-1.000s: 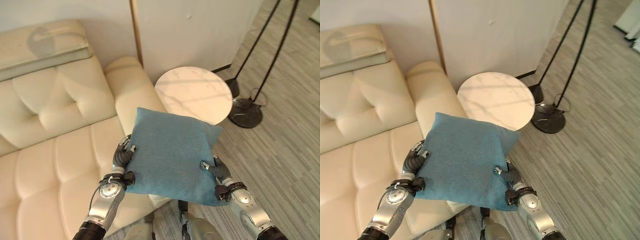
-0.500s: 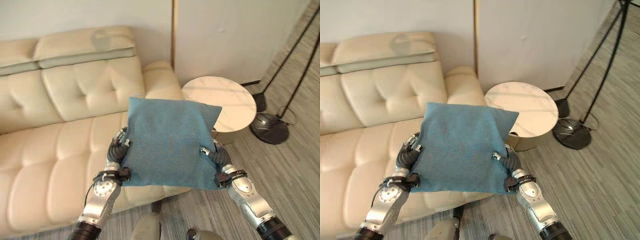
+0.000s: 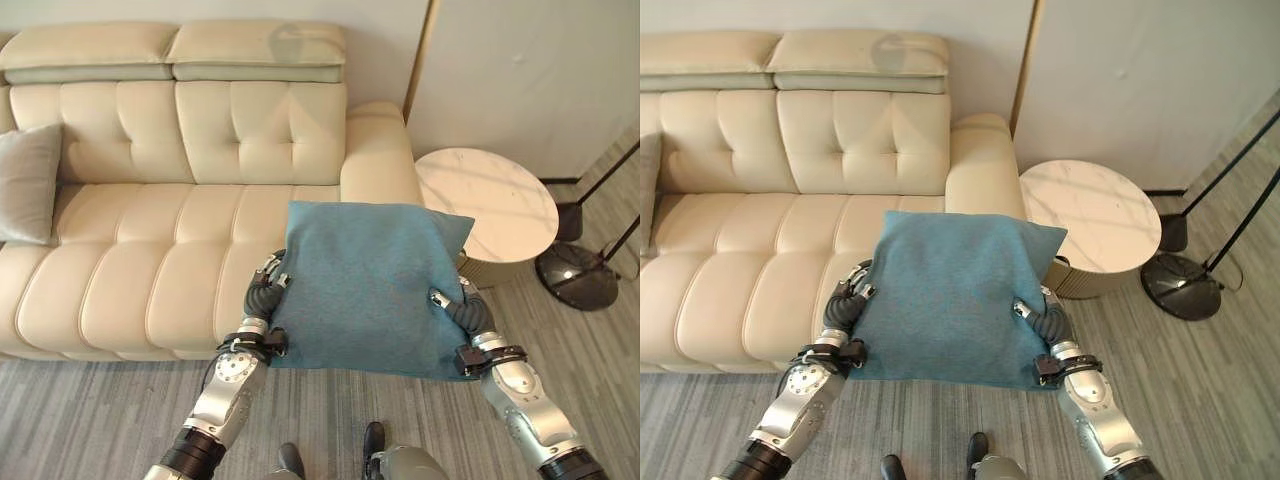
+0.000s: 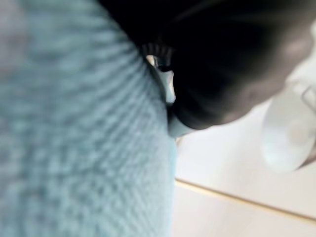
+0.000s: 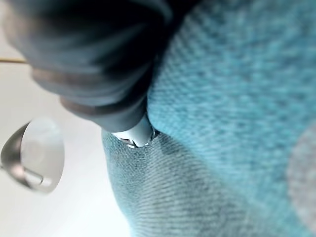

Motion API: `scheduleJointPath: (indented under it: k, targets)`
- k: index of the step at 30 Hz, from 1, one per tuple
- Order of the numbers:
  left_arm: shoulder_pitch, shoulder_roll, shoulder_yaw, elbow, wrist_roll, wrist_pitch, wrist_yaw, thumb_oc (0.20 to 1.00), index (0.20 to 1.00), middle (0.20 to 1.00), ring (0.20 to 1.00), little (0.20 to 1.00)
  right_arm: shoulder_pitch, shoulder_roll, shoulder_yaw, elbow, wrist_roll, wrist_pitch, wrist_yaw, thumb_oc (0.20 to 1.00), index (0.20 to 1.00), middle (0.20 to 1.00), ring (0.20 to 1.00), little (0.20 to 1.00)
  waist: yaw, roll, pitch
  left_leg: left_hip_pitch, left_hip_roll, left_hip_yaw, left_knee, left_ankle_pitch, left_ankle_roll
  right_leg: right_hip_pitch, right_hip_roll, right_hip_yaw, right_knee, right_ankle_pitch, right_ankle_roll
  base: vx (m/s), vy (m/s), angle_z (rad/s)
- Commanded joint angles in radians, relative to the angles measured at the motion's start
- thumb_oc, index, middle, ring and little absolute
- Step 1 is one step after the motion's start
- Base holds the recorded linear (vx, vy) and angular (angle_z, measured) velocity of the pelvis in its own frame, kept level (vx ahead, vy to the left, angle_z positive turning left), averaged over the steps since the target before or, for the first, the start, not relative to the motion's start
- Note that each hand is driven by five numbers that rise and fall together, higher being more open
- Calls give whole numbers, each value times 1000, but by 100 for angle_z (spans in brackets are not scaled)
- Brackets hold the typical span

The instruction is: Pick up all the scattered cushions and arrange them neatly on the sofa.

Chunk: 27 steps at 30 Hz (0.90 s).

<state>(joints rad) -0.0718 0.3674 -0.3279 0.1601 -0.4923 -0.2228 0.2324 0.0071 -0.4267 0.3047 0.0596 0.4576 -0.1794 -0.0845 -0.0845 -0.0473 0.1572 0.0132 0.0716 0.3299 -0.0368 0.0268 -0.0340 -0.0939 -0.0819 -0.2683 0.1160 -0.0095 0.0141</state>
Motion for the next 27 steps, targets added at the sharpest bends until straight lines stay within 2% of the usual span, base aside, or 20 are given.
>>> scheduleJointPath:
  k: [1,9,11,12,13,15,16,17,19,23,25,27]
  targets:
    - [-34,-23,-49,-132,27,-80,-84,200,200,200,200,200,-98,83,96,-171,50,-123,84,200,200,200,200,200,13,-53,-49,-24,-15,-51,60,-78,-17,101,11,77,-109,-33,79,87,182,17]
    - [-29,-5,-32,-147,26,-86,-77,200,200,200,200,200,-156,108,146,-169,49,-115,91,200,200,200,200,200,42,-53,-39,-40,-57,-64,88,-114,26,74,-33,115,-20,-34,109,59,185,-6]
    - [-42,0,-36,-151,39,-88,-78,200,200,200,200,200,-175,112,160,-172,29,-110,94,200,200,200,200,200,45,-43,-28,-31,-87,-80,83,-123,58,18,-71,140,118,2,135,101,356,-12]
    - [-55,3,-38,-148,46,-87,-81,200,200,200,200,200,-177,112,159,-180,24,-112,98,200,200,200,200,200,36,-29,-12,-17,-102,-109,76,-127,75,-31,-60,187,245,8,133,164,379,2]
    - [-60,-3,-41,-135,49,-87,-84,200,200,200,200,200,-175,116,160,-175,32,-110,102,200,200,200,200,200,30,-21,-9,4,-114,-122,68,-132,80,-67,-37,210,275,-2,124,250,359,29]
    - [-61,2,-45,-133,47,-89,-95,200,200,200,200,200,-177,116,162,-169,56,-112,112,200,200,200,200,200,10,-11,1,39,-127,-131,39,-133,72,-141,8,184,208,-1,114,291,182,36]
    - [-73,-7,-47,-120,41,-90,-94,200,200,200,200,200,-173,108,151,-169,71,-114,112,200,200,200,200,200,-6,-14,9,59,-143,-151,38,-147,65,-170,24,166,145,11,121,337,93,33]
    - [-78,-14,-48,-114,44,-93,-95,200,200,200,200,200,-172,101,145,-165,78,-116,116,200,200,200,200,200,-19,-15,13,78,-153,-162,43,-163,58,-174,19,120,96,26,121,322,47,44]
    - [-77,-23,-47,-112,50,-94,-97,200,200,200,200,200,-167,97,139,-159,87,-120,122,200,200,200,200,200,-31,-17,11,99,-164,-178,52,-182,52,-187,24,82,61,41,121,278,8,81]
    - [-66,-36,-52,-107,47,-96,-105,200,200,200,200,200,-148,89,129,-153,100,-118,129,200,200,200,200,200,-51,-15,1,135,-178,-205,75,-200,44,-182,32,76,42,44,116,231,-16,52]
    - [-55,-44,-62,-108,49,-93,-105,200,200,200,200,200,-134,77,121,-158,100,-122,126,200,200,200,200,200,-61,-7,-7,148,-179,-223,96,-194,34,-159,47,110,47,43,92,329,-53,69]
    - [-50,-49,-71,-101,52,-90,-112,200,200,200,200,200,-114,54,103,-155,110,-131,126,200,200,200,200,200,-73,5,-16,136,-160,-219,202,-155,-22,-103,64,126,15,38,70,343,-110,60]
